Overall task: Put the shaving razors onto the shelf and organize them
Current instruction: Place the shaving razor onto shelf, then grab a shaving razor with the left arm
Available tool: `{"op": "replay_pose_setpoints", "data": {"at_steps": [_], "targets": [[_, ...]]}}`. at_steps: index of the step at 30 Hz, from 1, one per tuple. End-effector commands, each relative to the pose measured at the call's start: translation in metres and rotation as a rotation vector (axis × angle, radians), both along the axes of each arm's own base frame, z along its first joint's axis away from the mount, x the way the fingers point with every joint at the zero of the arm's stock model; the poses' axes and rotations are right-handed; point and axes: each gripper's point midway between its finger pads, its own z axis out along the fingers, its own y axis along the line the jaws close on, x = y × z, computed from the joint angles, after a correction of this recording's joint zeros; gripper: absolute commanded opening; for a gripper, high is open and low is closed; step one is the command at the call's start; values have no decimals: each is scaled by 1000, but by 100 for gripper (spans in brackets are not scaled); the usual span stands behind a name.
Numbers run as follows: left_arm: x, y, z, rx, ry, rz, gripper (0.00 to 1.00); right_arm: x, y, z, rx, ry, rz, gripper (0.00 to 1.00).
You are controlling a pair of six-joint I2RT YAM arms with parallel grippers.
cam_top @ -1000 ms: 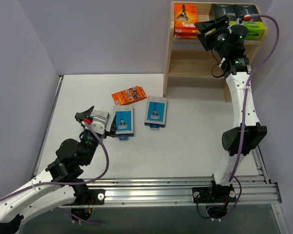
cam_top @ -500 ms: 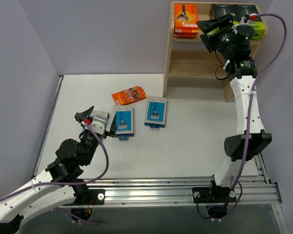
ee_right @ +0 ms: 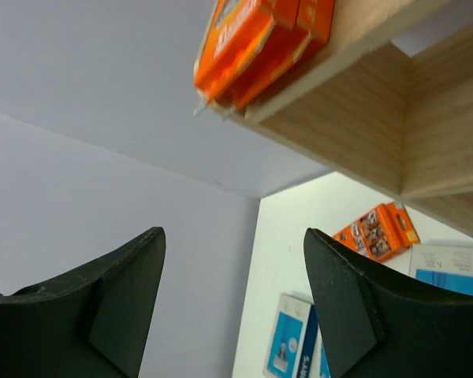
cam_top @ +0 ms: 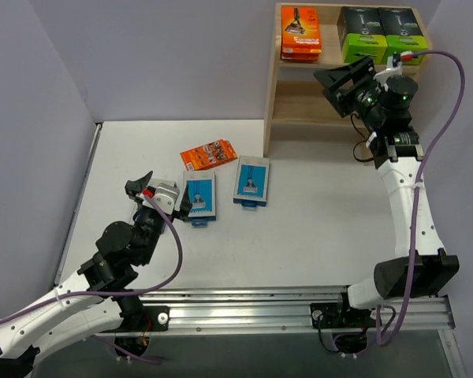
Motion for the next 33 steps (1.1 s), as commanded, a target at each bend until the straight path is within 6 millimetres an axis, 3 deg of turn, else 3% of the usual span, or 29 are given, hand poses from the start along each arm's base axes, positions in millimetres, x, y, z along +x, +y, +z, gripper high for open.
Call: {"op": "replay_pose_setpoints", "data": {"at_steps": [1, 2, 3, 6, 7, 9, 10, 12, 13, 15, 16, 17, 18, 19, 20, 25, 31, 32, 33], "targets": [[5, 5, 5, -12, -15, 37, 99, -44, 13, 21, -76, -169, 107, 67], [6, 5, 4, -10, -12, 40, 99, -62, 15, 25, -98, -205, 117, 67], [9, 3, 0, 2, -2, 44, 99, -63, 16, 1, -110, -167, 127, 67], [15, -3, -7, 20, 32, 45, 99, -88, 17, -21, -166, -166, 143, 68], [16, -6, -10, 14, 44, 39, 98, -90, 18, -49, -181, -114, 156, 68], [23, -16, -21, 36, 78, 32, 98, -106, 18, -68, -235, -105, 167, 69], [25, -20, -25, 27, 98, 28, 98, -109, 18, -97, -243, -52, 179, 69], [32, -33, -35, 54, 146, 9, 98, -122, 18, -114, -261, -45, 186, 70], [35, -36, -38, 42, 167, 8, 98, -126, 18, -141, -270, 0, 194, 70], [48, -42, -54, 75, 224, 24, 96, -134, 19, -155, -272, 4, 205, 70], [52, -43, -47, 51, 230, 29, 96, -137, 21, -165, -270, 17, 216, 70], [61, -46, -57, 65, 260, 45, 95, -143, 24, -181, -265, 30, 243, 70], [70, -39, -61, 62, 289, 71, 94, -146, 26, -189, -267, 36, 257, 70], [78, -38, -53, 15, 301, 78, 94, -148, 25, -197, -285, 41, 260, 70], [85, -38, -72, 48, 373, 90, 94, -153, 24, -211, -294, 68, 259, 70], [128, -32, -90, -59, 531, 130, 94, -161, 20, -233, -345, 83, 221, 71], [201, -28, -92, -155, 657, 173, 94, -182, 31, -242, -375, 50, 246, 73], [216, -29, -112, -153, 716, 166, 94, -184, 32, -245, -377, 54, 252, 73], [231, -33, -95, -181, 687, 157, 94, -185, 33, -249, -379, 57, 256, 73]]}}
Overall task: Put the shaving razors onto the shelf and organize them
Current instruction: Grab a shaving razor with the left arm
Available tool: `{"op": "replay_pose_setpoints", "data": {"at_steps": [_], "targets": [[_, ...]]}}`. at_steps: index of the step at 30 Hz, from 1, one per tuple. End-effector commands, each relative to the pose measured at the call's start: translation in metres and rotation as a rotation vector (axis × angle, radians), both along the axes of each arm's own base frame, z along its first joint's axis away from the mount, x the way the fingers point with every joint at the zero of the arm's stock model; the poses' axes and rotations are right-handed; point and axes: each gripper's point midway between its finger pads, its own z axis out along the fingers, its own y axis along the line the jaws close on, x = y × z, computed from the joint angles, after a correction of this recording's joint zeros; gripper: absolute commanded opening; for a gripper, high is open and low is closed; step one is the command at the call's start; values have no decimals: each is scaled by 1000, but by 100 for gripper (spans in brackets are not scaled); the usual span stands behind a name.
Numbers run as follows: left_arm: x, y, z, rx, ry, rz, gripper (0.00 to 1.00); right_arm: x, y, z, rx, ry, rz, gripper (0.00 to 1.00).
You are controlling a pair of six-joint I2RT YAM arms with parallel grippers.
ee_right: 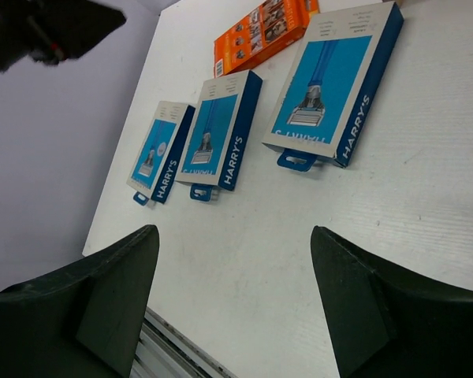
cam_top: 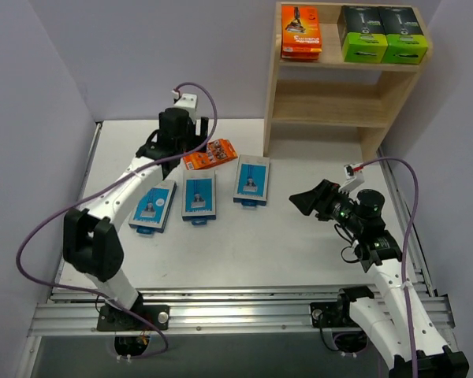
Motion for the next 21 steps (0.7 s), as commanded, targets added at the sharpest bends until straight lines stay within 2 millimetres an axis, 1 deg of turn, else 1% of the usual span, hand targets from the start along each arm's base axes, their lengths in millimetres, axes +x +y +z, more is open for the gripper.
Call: {"op": "replay_pose_setpoints", "data": {"at_steps": [1, 2, 3, 4, 5, 6, 7, 8, 9, 10, 11, 12, 13, 14, 16, 17, 19, 20, 21], "targets": [[33, -11, 9, -135, 46, -16, 94, -4, 2, -13, -29, -21, 5, 73], [46, -19, -14, -137, 93, -33, 94, -4, 3, -17, -27, -15, 9, 73], [63, -19, 3, -160, 61, -30, 94, -6, 3, -23, -26, 0, 12, 72], [73, -20, 1, -167, 68, -24, 94, -8, 4, -33, -30, 24, 18, 72], [84, -24, -30, -148, 130, -18, 94, -9, 6, -37, -30, 33, 27, 71], [94, -23, -35, -150, 140, -14, 94, -11, 8, -40, -29, 36, 40, 71], [108, -27, -17, -180, 104, -13, 94, -12, 10, -44, -28, 46, 49, 71], [118, -28, -50, -170, 174, -2, 94, -14, 11, -50, -29, 51, 65, 71], [125, -29, -55, -191, 188, -1, 94, -15, 12, -54, -36, 56, 75, 71], [137, -31, -39, -250, 165, -7, 97, -16, 13, -57, -42, 66, 83, 71], [143, -31, -70, -256, 233, 7, 98, -15, 14, -63, -38, 81, 88, 70], [148, -31, -75, -283, 247, 10, 99, -17, 19, -64, -21, 89, 120, 69], [152, -34, -77, -339, 269, -7, 97, -17, 22, -68, -18, 111, 137, 69], [161, -34, -83, -358, 273, -5, 93, -16, 23, -69, -20, 115, 146, 69], [169, -36, -88, -392, 277, -1, 90, -13, 23, -75, -24, 139, 152, 68], [177, -34, -95, -400, 275, 1, 89, -12, 23, -75, -22, 138, 153, 68], [183, -33, -104, -415, 278, 11, 83, -10, 22, -78, -23, 143, 149, 68], [186, -31, -114, -424, 286, 17, 77, -9, 20, -78, -22, 143, 141, 67], [189, -29, -119, -434, 289, 26, 75, -8, 19, -78, -20, 145, 137, 67]]}}
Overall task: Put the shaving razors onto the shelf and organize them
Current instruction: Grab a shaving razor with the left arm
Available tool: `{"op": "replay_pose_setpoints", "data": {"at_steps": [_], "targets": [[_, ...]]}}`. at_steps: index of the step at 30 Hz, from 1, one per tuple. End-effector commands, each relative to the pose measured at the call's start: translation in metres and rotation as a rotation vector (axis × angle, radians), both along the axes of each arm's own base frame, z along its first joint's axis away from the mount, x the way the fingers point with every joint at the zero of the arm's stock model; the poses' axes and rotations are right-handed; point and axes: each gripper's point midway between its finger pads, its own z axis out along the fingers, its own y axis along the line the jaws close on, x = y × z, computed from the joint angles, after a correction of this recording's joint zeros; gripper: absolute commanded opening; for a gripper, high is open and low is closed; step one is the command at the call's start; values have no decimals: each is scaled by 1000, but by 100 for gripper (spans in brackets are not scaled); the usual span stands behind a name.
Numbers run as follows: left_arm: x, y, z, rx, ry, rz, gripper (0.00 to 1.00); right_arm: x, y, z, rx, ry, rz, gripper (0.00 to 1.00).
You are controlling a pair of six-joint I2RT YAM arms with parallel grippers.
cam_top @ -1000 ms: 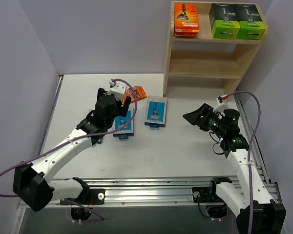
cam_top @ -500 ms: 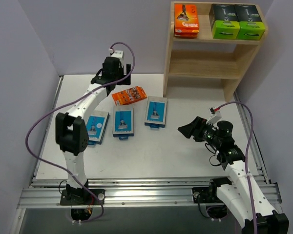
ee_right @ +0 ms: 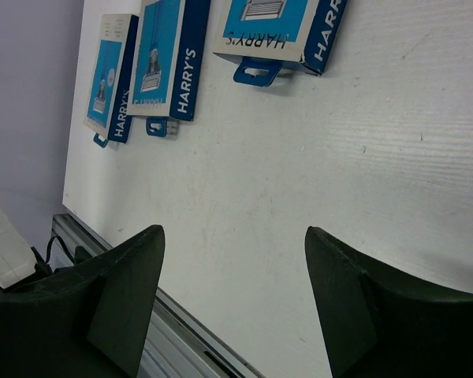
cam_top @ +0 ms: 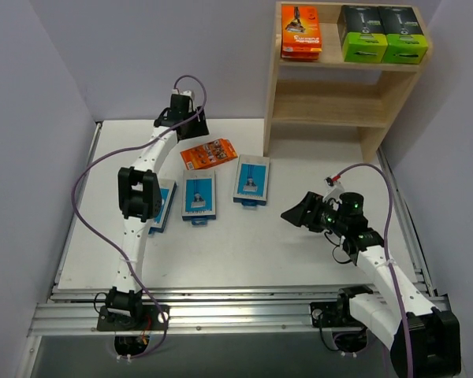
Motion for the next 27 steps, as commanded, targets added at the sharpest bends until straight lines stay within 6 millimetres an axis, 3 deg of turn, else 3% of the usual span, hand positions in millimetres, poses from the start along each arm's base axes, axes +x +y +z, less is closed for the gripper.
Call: {"op": "replay_pose_setpoints", "data": {"at_steps": [1, 2, 6, 9, 23, 27], "targets": [[11, -4, 20, -100, -31, 14, 70, 8, 2, 17, 17, -89, 25, 67], [13, -3, 12, -105, -23, 19, 60, 8, 2, 16, 18, -87, 23, 67], [18, 1, -5, -144, 6, 38, 41, 8, 1, 15, 21, -85, 20, 66], [19, 5, -19, -173, 35, 51, 34, 9, 1, 14, 20, -82, 16, 66], [14, 16, -61, -171, 125, 99, 34, 14, -6, 6, -2, -64, -18, 63], [5, 7, -73, -188, 167, 64, 33, 15, -7, 4, -7, -60, -19, 61]]}}
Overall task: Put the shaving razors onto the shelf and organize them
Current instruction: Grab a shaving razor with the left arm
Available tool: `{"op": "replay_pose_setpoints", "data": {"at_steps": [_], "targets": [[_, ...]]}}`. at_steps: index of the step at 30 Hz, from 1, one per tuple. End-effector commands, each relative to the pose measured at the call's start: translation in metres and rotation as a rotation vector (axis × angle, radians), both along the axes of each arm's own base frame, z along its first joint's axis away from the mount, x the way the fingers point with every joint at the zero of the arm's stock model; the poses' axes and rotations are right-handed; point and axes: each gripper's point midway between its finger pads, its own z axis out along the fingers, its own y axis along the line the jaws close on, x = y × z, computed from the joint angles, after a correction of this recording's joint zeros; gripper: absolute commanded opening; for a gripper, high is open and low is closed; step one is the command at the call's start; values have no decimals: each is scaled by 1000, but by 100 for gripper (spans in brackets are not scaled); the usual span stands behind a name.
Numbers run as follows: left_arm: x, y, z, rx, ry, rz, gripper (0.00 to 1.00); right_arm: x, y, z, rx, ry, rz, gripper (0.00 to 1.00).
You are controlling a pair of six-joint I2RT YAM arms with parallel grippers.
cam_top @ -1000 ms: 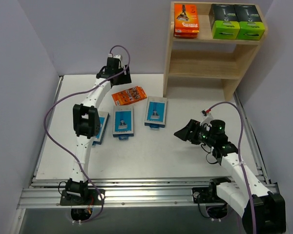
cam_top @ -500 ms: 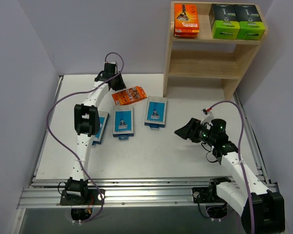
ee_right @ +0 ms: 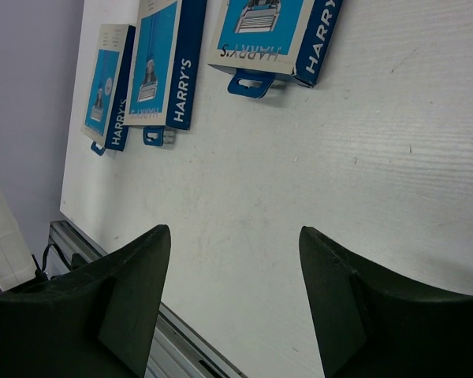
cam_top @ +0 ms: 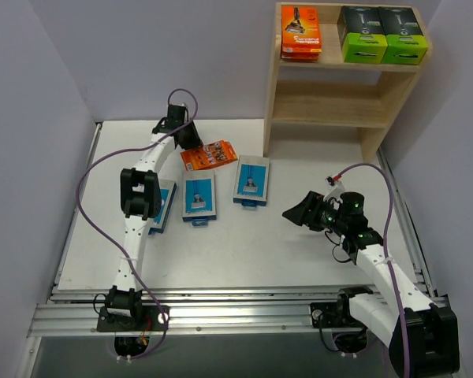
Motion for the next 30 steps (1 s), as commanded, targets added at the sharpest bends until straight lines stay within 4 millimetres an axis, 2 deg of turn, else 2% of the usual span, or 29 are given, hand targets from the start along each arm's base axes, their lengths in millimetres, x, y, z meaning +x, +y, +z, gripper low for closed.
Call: {"op": "replay_pose_setpoints", "data": {"at_steps": [1, 6, 9, 10, 11, 13, 14, 17, 18, 20, 21, 23, 24, 30], "targets": [[-3, -10, -5, -34, 14, -40, 33, 7, -3, 5, -8, -40, -5, 61], [-19, -30, -5, -19, 30, -123, 32, 6, -2, 5, -9, -41, -1, 60], [-35, -45, -8, 5, 50, -181, 31, 4, -3, 6, -14, -41, -4, 60], [-40, -51, -4, 15, 44, -204, 30, 3, -3, 7, -14, -40, -4, 60], [-49, -52, -15, 26, 75, -213, 30, 3, -3, 8, -14, -41, -4, 60], [-57, -55, -18, 38, 79, -235, 30, 2, -5, 10, -18, -47, -10, 59], [-69, -57, -23, 35, 103, -249, 30, 2, -7, 10, -26, -46, -21, 59], [-78, -61, -15, 29, 83, -264, 29, 5, -16, 9, -62, -53, -75, 59], [-91, -60, -28, 35, 117, -272, 29, 5, -17, 8, -62, -49, -91, 59], [-99, -69, -19, 34, 97, -299, 28, 7, -18, 11, -56, -63, -108, 59], [-109, -71, -25, 44, 116, -315, 28, 7, -18, 12, -46, -61, -113, 59], [-118, -79, -22, 50, 109, -340, 28, 6, -16, 13, -43, -63, -116, 59], [-131, -85, -29, 55, 131, -363, 27, 6, -15, 15, -45, -65, -114, 59], [-168, -111, -36, 29, 146, -431, 25, 0, -21, 27, -51, -65, -158, 60]]}}
